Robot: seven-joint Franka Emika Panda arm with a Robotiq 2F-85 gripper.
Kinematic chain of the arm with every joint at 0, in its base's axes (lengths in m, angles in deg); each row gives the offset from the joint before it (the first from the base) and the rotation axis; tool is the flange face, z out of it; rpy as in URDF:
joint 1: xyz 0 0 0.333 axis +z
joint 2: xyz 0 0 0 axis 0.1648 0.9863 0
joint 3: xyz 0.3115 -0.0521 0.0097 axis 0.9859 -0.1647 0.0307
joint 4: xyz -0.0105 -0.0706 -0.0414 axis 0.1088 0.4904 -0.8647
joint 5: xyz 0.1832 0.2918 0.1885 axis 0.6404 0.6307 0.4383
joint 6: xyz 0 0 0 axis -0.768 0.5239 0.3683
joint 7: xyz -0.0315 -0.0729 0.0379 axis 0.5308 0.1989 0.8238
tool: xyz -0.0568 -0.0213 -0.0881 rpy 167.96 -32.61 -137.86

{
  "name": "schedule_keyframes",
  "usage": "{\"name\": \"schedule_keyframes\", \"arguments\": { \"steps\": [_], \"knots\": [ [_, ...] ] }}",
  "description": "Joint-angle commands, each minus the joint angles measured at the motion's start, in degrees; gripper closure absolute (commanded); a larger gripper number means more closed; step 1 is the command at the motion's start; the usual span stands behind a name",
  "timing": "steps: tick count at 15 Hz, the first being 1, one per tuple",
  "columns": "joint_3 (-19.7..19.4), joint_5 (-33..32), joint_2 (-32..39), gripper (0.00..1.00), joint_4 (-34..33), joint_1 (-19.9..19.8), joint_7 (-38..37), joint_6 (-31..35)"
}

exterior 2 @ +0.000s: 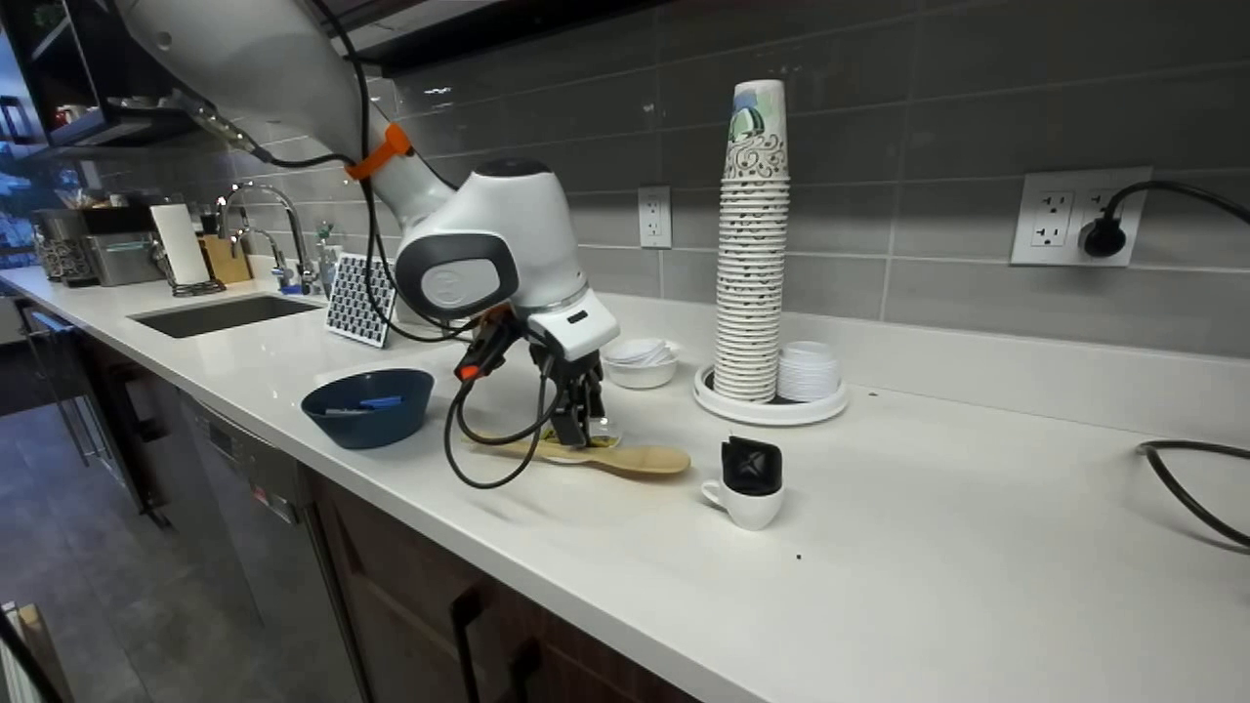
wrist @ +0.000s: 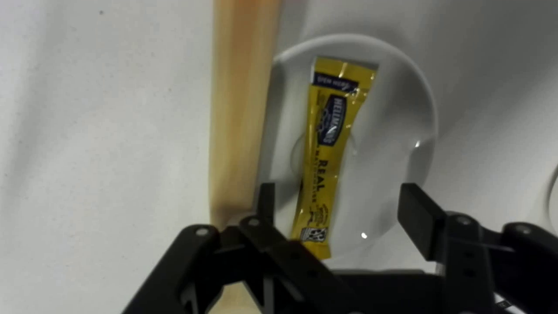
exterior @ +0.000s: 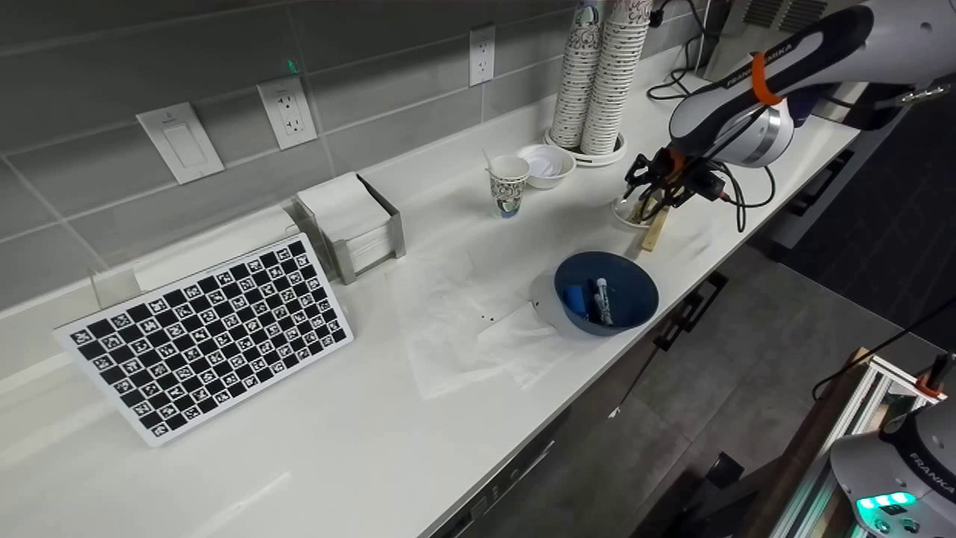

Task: Pick up the brown sachets, then place them in the cup

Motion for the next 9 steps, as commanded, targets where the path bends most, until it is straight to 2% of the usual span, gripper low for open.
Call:
{"name": "schedule_keyframes", "arguments": {
  "steps": [1,5,7,9],
  "knots": [
    [0.1,1.6,1.7,0.58,-1.8,0.4,0.5,0.8],
    [0.0,1.4,1.9,0.87,-2.2,0.6,0.3,0.9],
    [-0.1,1.1,2.1,0.99,-2.2,0.7,0.1,0.7],
    [-0.1,1.0,2.2,1.00,-2.1,0.8,0.1,0.7]
  ]
}}
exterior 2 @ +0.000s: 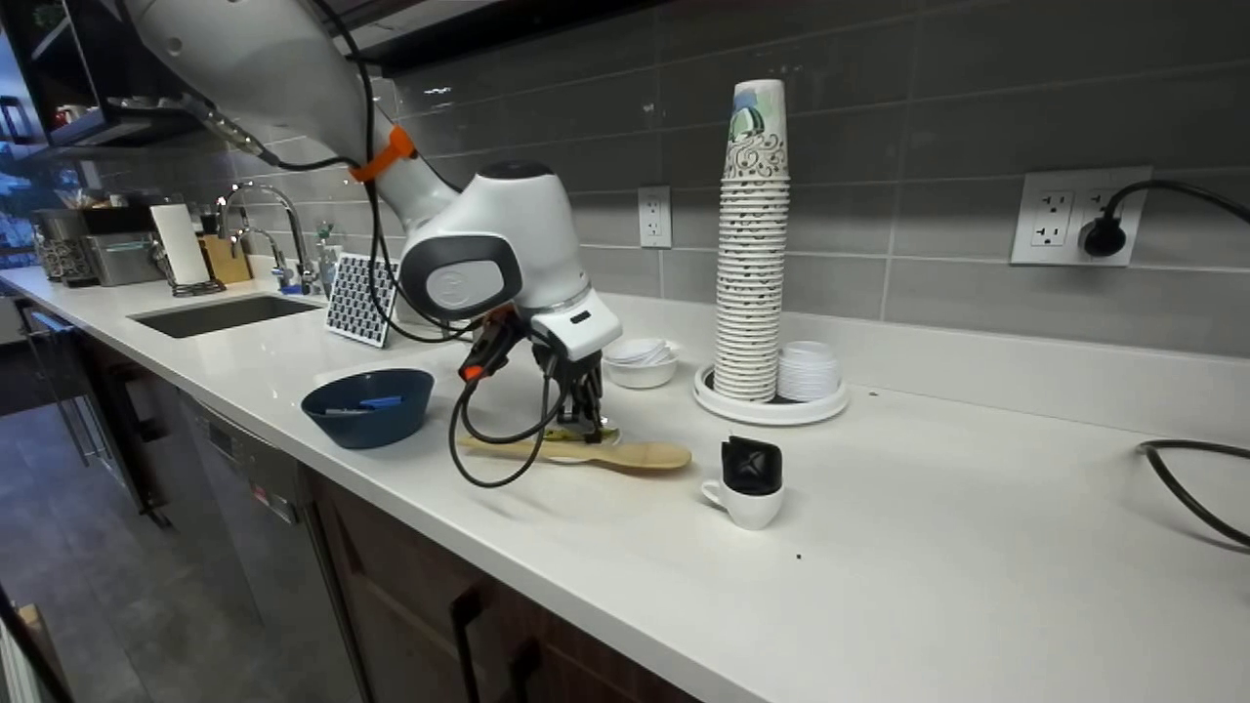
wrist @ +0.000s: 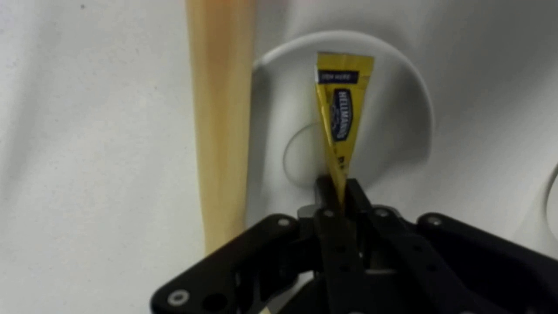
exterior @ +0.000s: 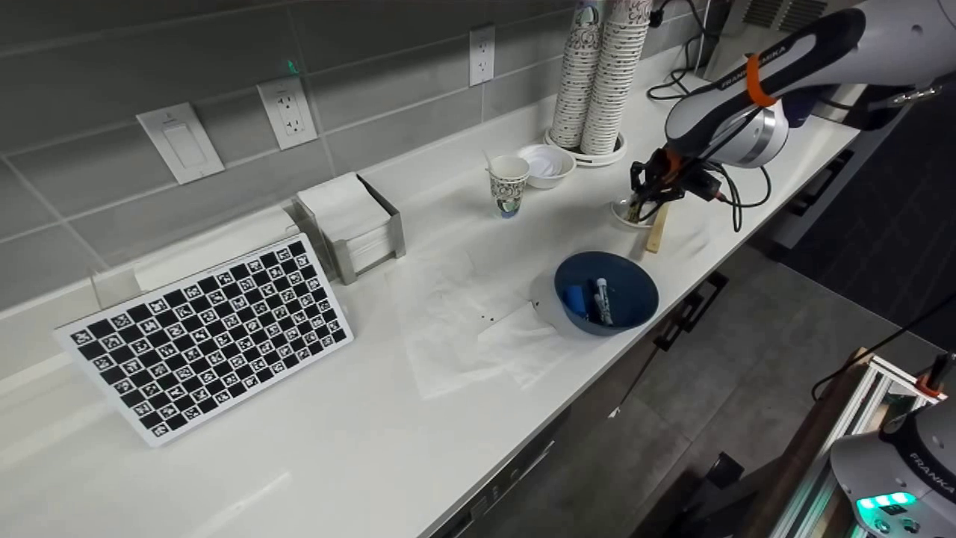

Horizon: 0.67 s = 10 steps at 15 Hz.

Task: Pick up the brown sachets, then place them in the cup

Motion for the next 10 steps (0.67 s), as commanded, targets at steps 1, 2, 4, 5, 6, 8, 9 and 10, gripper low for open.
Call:
{"name": "schedule_keyframes", "arguments": {
  "steps": [1,2,4,5,6,8,9,10],
  "knots": [
    [-0.2,1.0,1.0,1.00,-1.2,0.6,0.0,0.6],
    [-0.3,1.1,0.6,1.00,-1.1,0.6,0.0,0.6],
    [-0.2,1.5,-0.9,1.00,-0.6,0.3,0.4,0.6],
    [0.1,2.4,-2.3,1.00,-0.2,-0.2,1.0,1.2],
    [0.8,4.0,-3.8,1.00,0.1,-1.0,2.0,1.9],
    [3.7,9.3,-7.0,1.00,0.5,-3.3,4.6,3.8],
    [5.0,12.5,-8.3,1.00,0.4,-3.9,6.1,4.3],
    [6.4,16.1,-9.3,1.00,-0.1,-4.1,7.4,4.3]
  ]
}}
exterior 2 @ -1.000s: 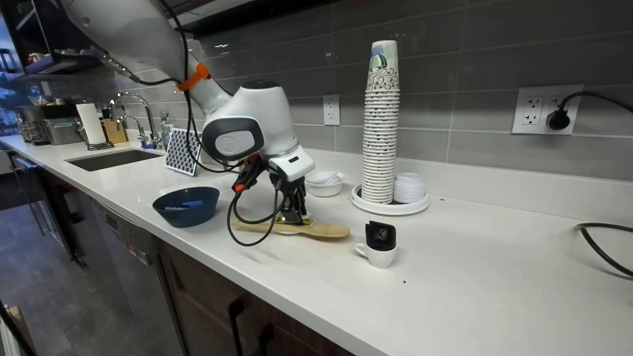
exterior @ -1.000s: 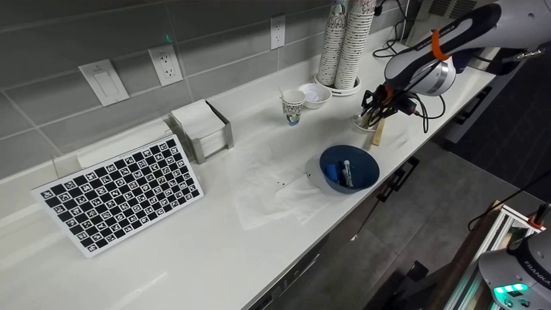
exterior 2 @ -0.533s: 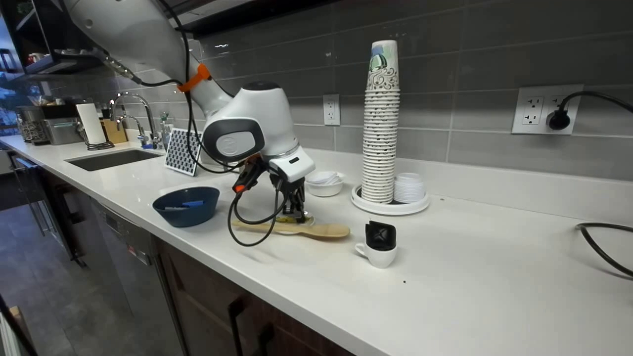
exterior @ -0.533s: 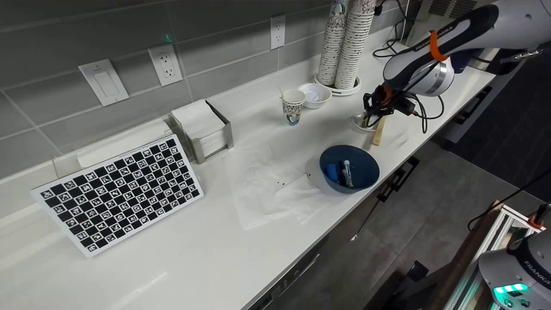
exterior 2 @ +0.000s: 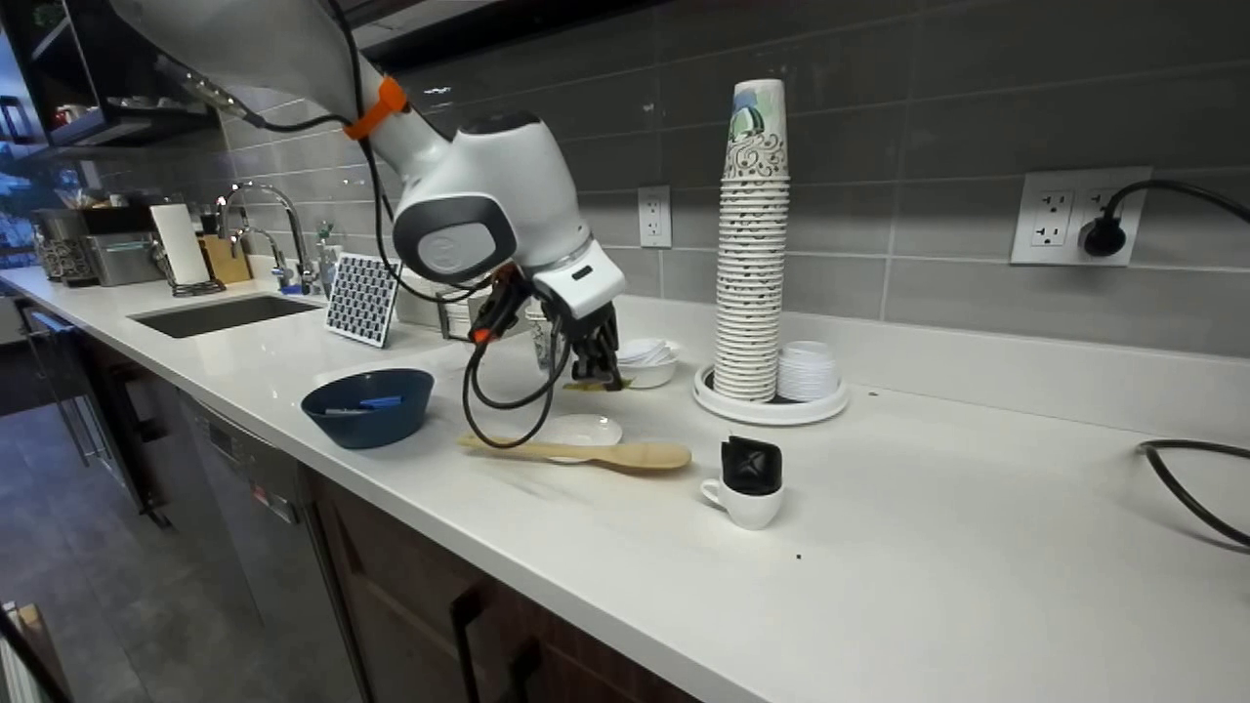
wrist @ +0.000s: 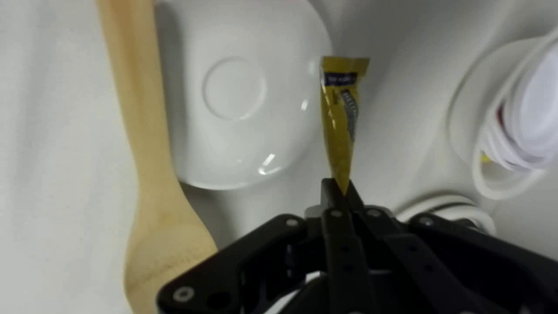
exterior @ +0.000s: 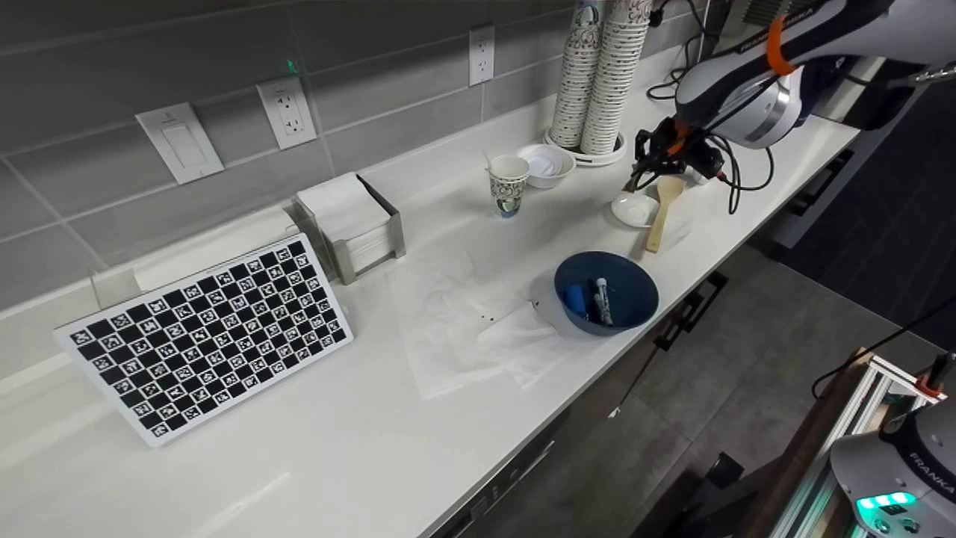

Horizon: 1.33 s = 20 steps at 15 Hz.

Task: Pick up the brown sachets, then place them in the cup

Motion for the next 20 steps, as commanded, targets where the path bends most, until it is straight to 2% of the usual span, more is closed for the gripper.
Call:
{"name": "schedule_keyframes", "arguments": {
  "steps": [1,5,7,10,14,16,19,20],
  "knots": [
    [5.1,11.4,-5.7,1.00,0.2,-1.7,4.8,0.3],
    [10.5,21.0,-8.5,1.00,-0.5,0.8,10.2,-2.2],
    [13.8,23.5,-8.4,1.00,-1.2,2.8,13.0,0.0],
    [18.0,26.0,-5.9,1.00,-4.3,6.0,17.6,11.6],
    [22.9,23.4,-0.4,1.00,-8.3,8.6,22.5,27.4],
    [25.3,19.7,3.9,1.00,-10.4,9.0,23.7,35.7],
    [24.3,13.6,11.2,1.00,-12.4,11.2,25.0,46.9],
    [17.1,9.4,12.0,1.00,-11.9,17.0,20.8,47.9]
  ]
}}
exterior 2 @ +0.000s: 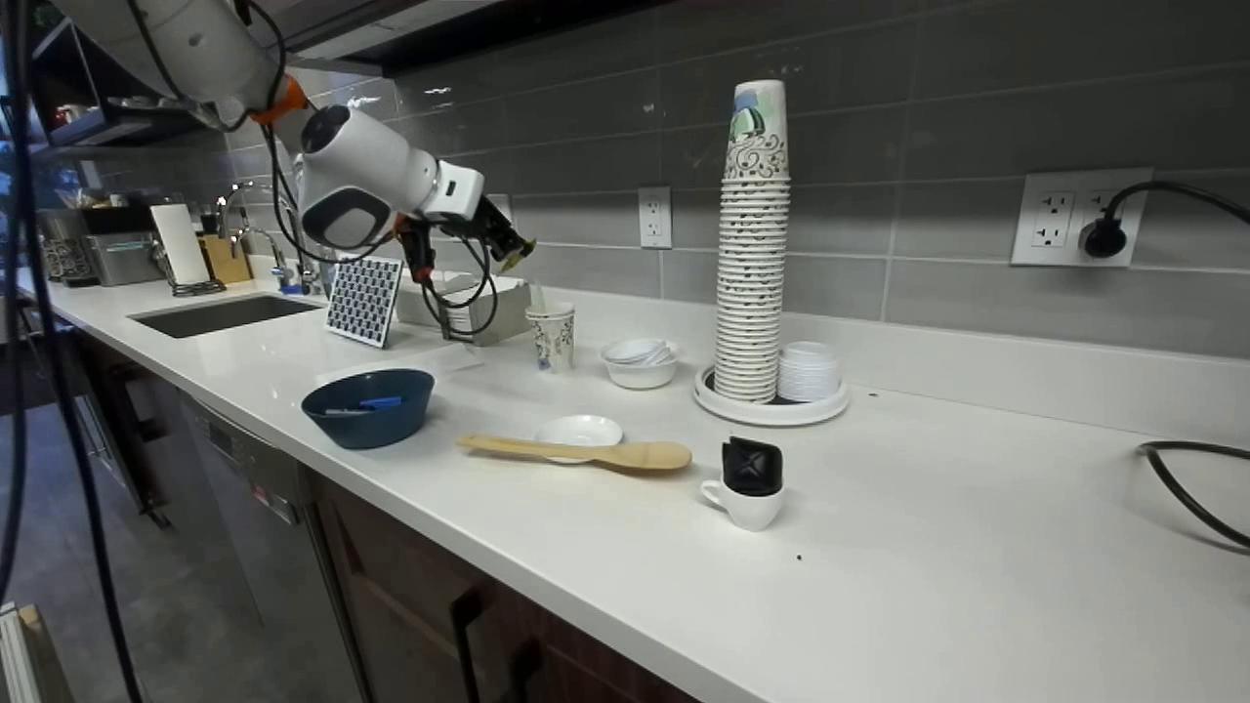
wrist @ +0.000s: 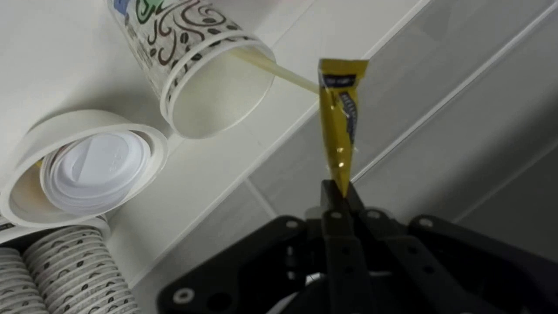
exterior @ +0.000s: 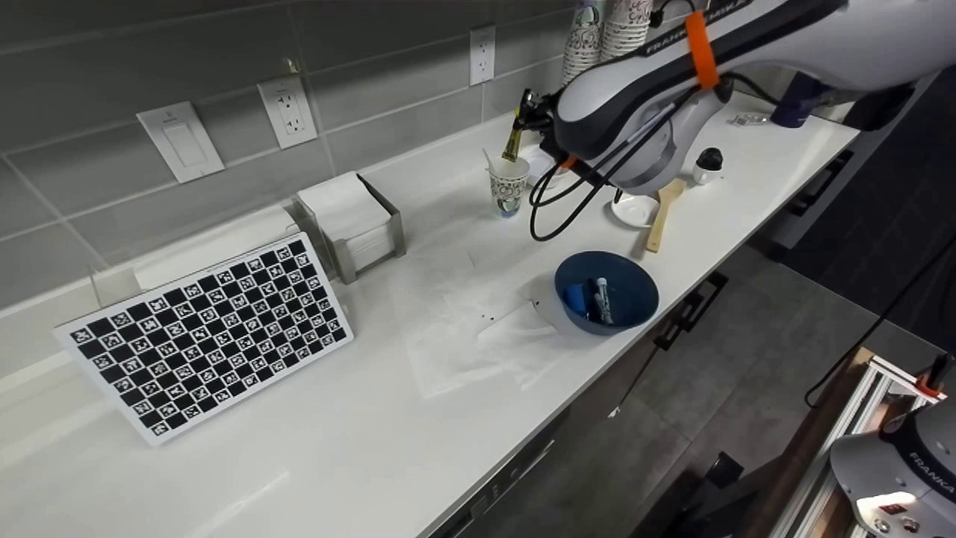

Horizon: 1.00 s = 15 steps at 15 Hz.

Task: Pick up the brown sachets, then place them in the cup

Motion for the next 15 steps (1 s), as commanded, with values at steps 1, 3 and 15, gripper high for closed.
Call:
{"name": "schedule_keyframes", "arguments": {
  "steps": [1,3,15],
  "knots": [
    [-9.6,-8.6,8.7,1.00,-4.1,8.0,-2.3,8.9],
    [-10.0,-3.9,13.0,1.00,-7.8,8.3,3.0,11.5],
    [-15.7,6.0,14.9,1.00,-15.6,12.2,9.5,5.6]
  ]
}}
